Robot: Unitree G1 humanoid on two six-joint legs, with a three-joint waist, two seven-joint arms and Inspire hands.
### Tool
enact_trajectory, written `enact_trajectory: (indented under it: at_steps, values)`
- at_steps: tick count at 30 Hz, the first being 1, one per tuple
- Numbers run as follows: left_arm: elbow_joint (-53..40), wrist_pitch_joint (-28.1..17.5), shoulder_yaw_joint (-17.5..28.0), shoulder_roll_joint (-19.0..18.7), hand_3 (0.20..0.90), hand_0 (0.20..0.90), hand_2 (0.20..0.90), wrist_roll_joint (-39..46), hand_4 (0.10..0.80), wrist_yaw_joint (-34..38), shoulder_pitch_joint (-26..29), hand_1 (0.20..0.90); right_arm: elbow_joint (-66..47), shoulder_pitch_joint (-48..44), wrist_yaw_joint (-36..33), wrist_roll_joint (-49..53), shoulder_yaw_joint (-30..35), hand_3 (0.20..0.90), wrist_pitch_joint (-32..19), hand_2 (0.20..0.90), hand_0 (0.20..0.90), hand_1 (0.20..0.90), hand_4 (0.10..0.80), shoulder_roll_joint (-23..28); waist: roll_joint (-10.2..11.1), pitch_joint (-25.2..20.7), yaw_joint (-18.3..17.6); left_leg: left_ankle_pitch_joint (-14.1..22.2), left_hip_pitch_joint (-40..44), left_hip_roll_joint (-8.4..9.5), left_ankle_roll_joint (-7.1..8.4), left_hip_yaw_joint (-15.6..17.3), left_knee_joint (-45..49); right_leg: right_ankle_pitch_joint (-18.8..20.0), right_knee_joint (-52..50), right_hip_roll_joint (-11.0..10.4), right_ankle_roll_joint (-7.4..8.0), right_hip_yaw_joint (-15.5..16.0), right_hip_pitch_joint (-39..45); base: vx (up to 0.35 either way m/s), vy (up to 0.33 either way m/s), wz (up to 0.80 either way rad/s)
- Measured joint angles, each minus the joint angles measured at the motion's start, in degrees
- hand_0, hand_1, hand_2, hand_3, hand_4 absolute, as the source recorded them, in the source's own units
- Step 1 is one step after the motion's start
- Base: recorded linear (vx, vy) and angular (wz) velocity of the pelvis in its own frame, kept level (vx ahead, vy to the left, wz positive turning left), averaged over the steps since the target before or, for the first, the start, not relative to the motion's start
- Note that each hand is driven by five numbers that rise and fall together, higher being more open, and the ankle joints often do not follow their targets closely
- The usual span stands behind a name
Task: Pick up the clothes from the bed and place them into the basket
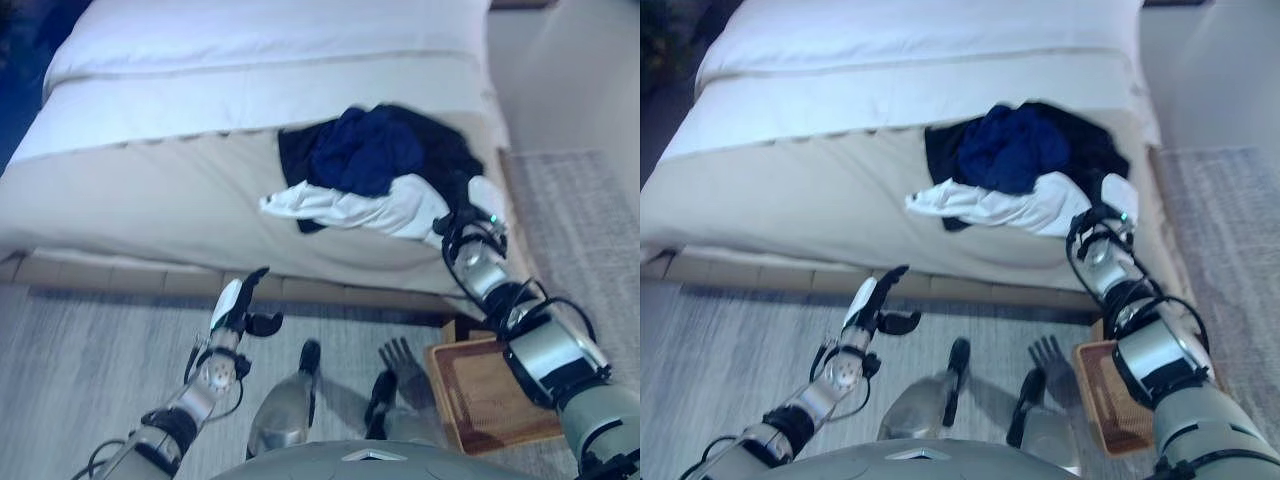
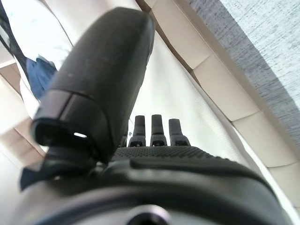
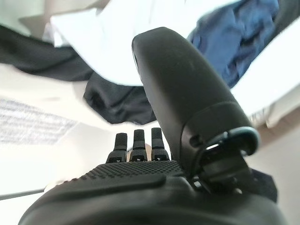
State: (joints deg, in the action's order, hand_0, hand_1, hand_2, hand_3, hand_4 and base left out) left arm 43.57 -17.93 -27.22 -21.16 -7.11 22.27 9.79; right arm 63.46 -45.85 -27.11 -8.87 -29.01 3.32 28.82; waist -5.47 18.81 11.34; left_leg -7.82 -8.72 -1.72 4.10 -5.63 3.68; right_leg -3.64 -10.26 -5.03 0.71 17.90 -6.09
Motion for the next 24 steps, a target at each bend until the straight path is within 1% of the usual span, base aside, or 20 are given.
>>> enact_trajectory:
  at_steps: [1, 2, 3, 4, 5, 6, 8, 9, 10, 11, 12, 14, 17, 19, 23, 24]
  values:
    - [-0.74, -0.38, -0.02, -0.20, 0.900, 0.900, 0.900, 0.47, 0.800, 0.07, 0.30, 0.900, -0.02, -0.17, 0.00, 0.15, -0.04, 0.900, 0.03, 0.900, 0.900, 0.900, 0.800, -0.03, 0.26, 1.24, 0.62, 1.06, -0.40, 0.62, -0.24, 0.01, 1.22, -2.47, -4.19, -1.33, -0.37, -0.09, -1.89, -0.048, 0.036, 0.15]
    - [-1.88, -0.80, -0.04, -0.70, 0.900, 0.900, 0.900, 0.60, 0.800, 0.14, 0.41, 0.900, 0.01, -0.49, 0.01, 0.85, -0.05, 0.900, 0.05, 0.900, 0.900, 0.900, 0.800, -0.04, 0.69, 2.25, 1.13, 2.01, -1.91, 1.63, -0.45, -0.03, 3.27, -4.62, -8.83, -2.93, -0.45, -0.21, -4.29, -0.046, 0.039, 0.18]
    - [-3.69, -1.12, -0.18, -1.63, 0.900, 0.900, 0.900, 0.88, 0.800, 0.14, 0.46, 0.900, 0.64, -1.64, 0.03, 1.01, -0.04, 0.900, 0.12, 0.900, 0.900, 0.900, 0.800, -0.10, 1.01, 3.79, 1.29, 3.17, -3.59, 2.50, -1.15, 0.04, 5.80, -6.36, -12.76, -4.38, -0.75, -0.27, -6.45, -0.037, 0.027, 0.18]
    - [-4.49, -1.14, -0.34, -2.10, 0.900, 0.900, 0.900, 0.94, 0.800, 0.14, 0.60, 0.900, 0.86, -2.21, 0.04, 1.05, 0.01, 0.900, 0.26, 0.900, 0.900, 0.900, 0.800, -0.09, 1.09, 4.58, 1.33, 3.88, -4.38, 2.91, -1.44, 0.04, 7.18, -7.04, -14.41, -4.91, -1.04, -0.39, -7.28, -0.044, 0.039, 0.14]
    - [-4.99, -1.17, -0.80, -2.86, 0.900, 0.900, 0.900, 1.11, 0.800, 0.11, 1.33, 0.900, 1.17, -3.24, 0.11, 1.10, 0.02, 0.900, 0.53, 0.900, 0.900, 0.900, 0.800, -0.09, 1.08, 6.02, 1.75, 4.76, -6.77, 3.64, -1.91, 0.06, 10.29, -7.81, -17.63, -5.97, -0.99, -0.59, -9.52, -0.044, 0.032, 0.09]
    - [-5.10, -1.17, -1.07, -3.09, 0.900, 0.900, 0.900, 1.60, 0.800, 0.07, 1.65, 0.900, 1.40, -3.67, 0.17, 1.10, 0.00, 0.900, 0.58, 0.900, 0.900, 0.900, 0.800, -0.09, 1.01, 6.51, 1.97, 5.08, -7.55, 3.89, -2.14, 0.09, 11.46, -8.12, -18.83, -6.36, -1.05, -0.73, -10.26, -0.067, 0.044, 0.03]
    - [-6.43, -1.18, -1.89, -4.35, 0.900, 0.900, 0.900, 3.39, 0.800, -0.01, 2.60, 0.900, 1.81, -5.35, 0.28, 1.44, 0.01, 0.900, 0.79, 0.900, 0.900, 0.900, 0.800, -0.03, 1.00, 8.59, 2.73, 7.12, -10.65, 4.16, -2.58, 0.72, 16.46, -9.31, -22.49, -7.00, -1.64, -1.66, -13.02, -0.062, 0.033, -0.06]
    - [-7.57, -1.21, -1.97, -4.86, 0.900, 0.900, 0.900, 4.39, 0.800, -0.04, 2.87, 0.900, 1.83, -6.35, 0.32, 2.14, 0.00, 0.900, 0.85, 0.900, 0.900, 0.900, 0.800, 0.06, 0.89, 9.52, 2.68, 8.10, -12.58, 4.61, -3.03, 0.59, 19.22, -9.96, -24.67, -7.52, -1.76, -1.72, -14.54, -0.036, 0.024, 0.01]
    - [-8.22, -1.24, -2.03, -4.96, 0.900, 0.900, 0.900, 5.18, 0.800, -0.09, 3.53, 0.900, 1.83, -7.08, 0.40, 2.16, 0.04, 0.900, 1.09, 0.900, 0.900, 0.900, 0.800, 0.37, 0.88, 10.55, 2.66, 8.71, -13.78, 4.90, -3.10, 0.69, 21.01, -10.65, -26.46, -8.12, -2.01, -1.86, -15.68, -0.031, 0.023, 0.09]
    - [-9.07, -1.23, -2.11, -4.97, 0.900, 0.900, 0.900, 6.09, 0.800, -0.16, 3.85, 0.900, 1.83, -7.25, 0.69, 2.16, 0.02, 0.900, 1.63, 0.900, 0.900, 0.900, 0.800, 0.44, 0.91, 10.87, 2.73, 10.11, -15.16, 5.04, -3.19, 0.74, 22.90, -11.83, -28.10, -8.51, -1.90, -2.03, -16.95, -0.113, 0.057, 0.02]
    - [-10.17, -1.27, -2.19, -4.97, 0.900, 0.900, 0.900, 7.20, 0.800, -0.17, 3.94, 0.900, 1.85, -7.22, 1.46, 2.17, -0.02, 0.900, 2.45, 0.900, 0.900, 0.900, 0.800, 0.42, 0.96, 11.12, 2.91, 10.85, -16.95, 5.22, -3.44, 1.05, 25.79, -12.24, -30.22, -8.77, -2.18, -2.72, -18.47, -0.103, 0.050, -0.07]
    - [-12.29, -1.31, -2.17, -5.13, 0.900, 0.900, 0.900, 8.53, 0.800, -0.17, 3.88, 0.900, 1.86, -7.69, 1.74, 2.16, -0.04, 0.900, 3.28, 0.900, 0.900, 0.900, 0.800, 0.58, 0.76, 11.35, 3.07, 12.24, -19.48, 5.48, -3.77, 1.58, 29.43, -13.10, -33.20, -9.35, -2.16, -3.43, -20.89, -0.087, 0.037, -0.08]
    - [-14.58, -1.38, -2.15, -5.19, 0.900, 0.900, 0.900, 9.76, 0.800, -0.17, 4.11, 0.900, 2.10, -8.81, 2.71, 2.16, -0.07, 0.900, 4.58, 0.900, 0.900, 0.900, 0.800, 1.63, 0.65, 11.88, 3.12, 13.63, -22.90, 5.88, -4.03, 2.12, 33.96, -14.04, -37.21, -10.15, -2.33, -4.53, -24.21, -0.084, 0.024, -0.03]
    - [-16.09, -1.39, -2.18, -5.32, 0.900, 0.900, 0.900, 10.84, 0.800, -0.18, 4.27, 0.900, 2.60, -10.38, 3.32, 2.19, -0.23, 0.900, 5.61, 0.900, 0.900, 0.900, 0.800, 1.99, 0.42, 12.08, 3.01, 14.96, -25.82, 5.81, -4.60, 2.26, 37.40, -14.68, -39.91, -10.32, -2.27, -5.21, -26.82, -0.064, 0.009, -0.09]
    - [-16.92, -1.38, -2.07, -5.59, 0.900, 0.900, 0.900, 12.31, 0.800, -0.19, 4.10, 0.900, 3.22, -11.92, 4.05, 2.25, -1.03, 0.900, 7.12, 0.900, 0.900, 0.900, 0.800, 2.79, 0.30, 12.24, 3.03, 16.65, -30.00, 5.85, -4.60, 2.31, 42.36, -15.53, -43.85, -10.49, -2.32, -6.21, -30.61, -0.017, 0.000, -0.02]
    - [-17.96, -1.39, -2.12, -6.01, 0.900, 0.900, 0.900, 12.83, 0.800, -0.19, 3.57, 0.900, 3.32, -12.28, 4.07, 2.31, -1.06, 0.900, 7.42, 0.900, 0.900, 0.900, 0.800, 2.91, 0.24, 12.29, 2.99, 17.19, -31.07, 5.92, -4.40, 2.30, 43.49, -15.65, -44.85, -10.63, -2.32, -6.34, -31.64, 0.000, 0.000, 0.00]
